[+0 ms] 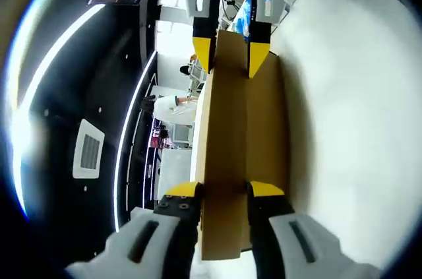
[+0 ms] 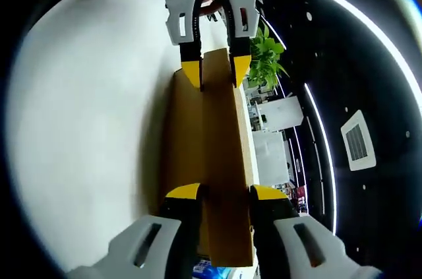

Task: Operate the shoe box by opening the lid, removing the specified soft item, and placing it in the target area until the item is outside and the box remains undamaged.

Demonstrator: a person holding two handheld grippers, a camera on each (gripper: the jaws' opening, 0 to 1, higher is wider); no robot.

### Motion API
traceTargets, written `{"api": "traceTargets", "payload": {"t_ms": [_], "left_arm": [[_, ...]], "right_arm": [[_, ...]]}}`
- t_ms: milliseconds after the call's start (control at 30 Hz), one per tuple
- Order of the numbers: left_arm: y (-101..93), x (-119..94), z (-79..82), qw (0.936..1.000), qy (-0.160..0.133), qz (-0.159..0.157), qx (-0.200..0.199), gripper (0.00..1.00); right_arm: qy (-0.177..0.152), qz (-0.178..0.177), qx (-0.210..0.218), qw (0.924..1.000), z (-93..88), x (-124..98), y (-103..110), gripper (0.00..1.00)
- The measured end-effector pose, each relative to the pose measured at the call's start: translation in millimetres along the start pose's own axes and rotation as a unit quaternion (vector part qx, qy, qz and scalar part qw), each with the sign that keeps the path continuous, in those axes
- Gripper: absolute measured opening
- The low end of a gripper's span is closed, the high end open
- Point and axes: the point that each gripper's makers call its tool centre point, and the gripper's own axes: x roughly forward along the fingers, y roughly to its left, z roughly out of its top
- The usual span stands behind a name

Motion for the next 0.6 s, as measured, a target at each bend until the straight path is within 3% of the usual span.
{"api": "traceTargets", "payload": {"t_ms": [600], "left_arm": [[-5.0, 3.7, -0.1, 0.9999, -0.004, 0.008, 0.005, 0.28]], "right_arm": [[-0.001, -0.004, -0.008, 1.0000, -3.0, 3.6, 5.0, 0.28]]}}
